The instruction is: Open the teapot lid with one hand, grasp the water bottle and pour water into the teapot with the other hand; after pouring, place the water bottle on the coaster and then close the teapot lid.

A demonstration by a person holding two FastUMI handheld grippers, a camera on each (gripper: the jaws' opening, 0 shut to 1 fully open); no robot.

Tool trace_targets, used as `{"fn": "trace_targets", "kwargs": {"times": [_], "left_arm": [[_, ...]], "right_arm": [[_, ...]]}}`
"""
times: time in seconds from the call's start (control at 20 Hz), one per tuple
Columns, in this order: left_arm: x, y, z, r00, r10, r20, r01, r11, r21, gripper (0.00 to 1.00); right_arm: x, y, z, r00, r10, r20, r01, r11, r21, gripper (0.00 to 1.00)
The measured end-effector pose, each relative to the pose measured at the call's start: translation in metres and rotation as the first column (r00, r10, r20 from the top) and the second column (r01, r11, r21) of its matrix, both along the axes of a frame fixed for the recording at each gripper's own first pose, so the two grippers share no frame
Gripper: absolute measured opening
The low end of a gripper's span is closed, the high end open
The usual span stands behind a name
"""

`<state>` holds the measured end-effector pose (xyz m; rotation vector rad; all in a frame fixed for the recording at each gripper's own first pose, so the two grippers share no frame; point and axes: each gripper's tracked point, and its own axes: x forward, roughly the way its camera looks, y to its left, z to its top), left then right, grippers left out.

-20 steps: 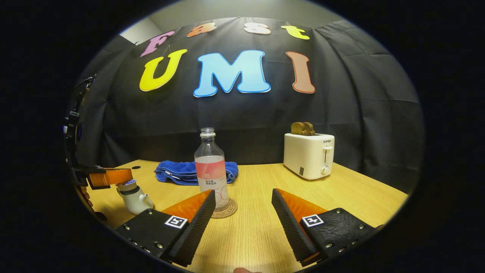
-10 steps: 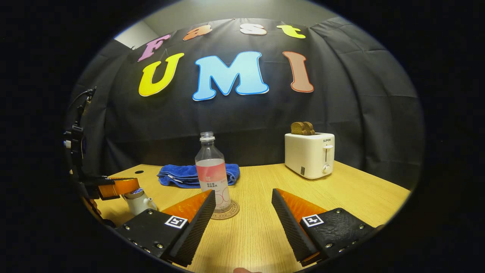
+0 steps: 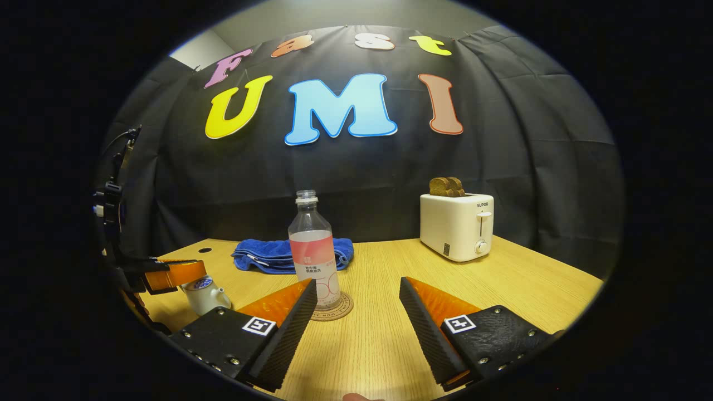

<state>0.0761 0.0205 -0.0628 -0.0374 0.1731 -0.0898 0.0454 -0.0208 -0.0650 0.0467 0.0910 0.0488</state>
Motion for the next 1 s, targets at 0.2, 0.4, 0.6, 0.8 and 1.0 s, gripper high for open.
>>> {"fn": "trace_targets", "kwargs": {"times": [0.2, 0.4, 0.6, 0.8, 1.0], "left_arm": [[-0.012, 0.001, 0.003, 1.000, 0.008, 0.015, -0.007, 1.000, -0.025, 0.23], [-0.035, 0.005, 0.004, 0.999, 0.018, 0.027, -0.017, 0.999, -0.028, 0.17], [-0.061, 0.000, 0.002, 0.999, 0.014, 0.035, -0.014, 1.000, -0.024, 0.17], [-0.084, -0.005, 0.003, 0.998, 0.017, 0.053, -0.014, 0.999, -0.042, 0.21], [-0.106, -0.010, -0.001, 0.999, 0.011, 0.051, -0.008, 0.998, -0.059, 0.17]], "right_arm": [[-0.004, 0.009, 0.003, 1.000, 0.017, 0.016, -0.017, 1.000, -0.011, 0.94], [-0.017, 0.020, -0.001, 0.999, 0.039, 0.016, -0.038, 0.999, -0.006, 0.94], [-0.036, 0.029, -0.001, 0.999, 0.049, 0.021, -0.049, 0.999, -0.002, 0.94], [-0.059, 0.039, -0.003, 0.998, 0.054, 0.022, -0.054, 0.999, 0.002, 0.94], [-0.078, 0.046, -0.003, 0.998, 0.054, 0.028, -0.054, 0.999, 0.008, 0.94]]}}
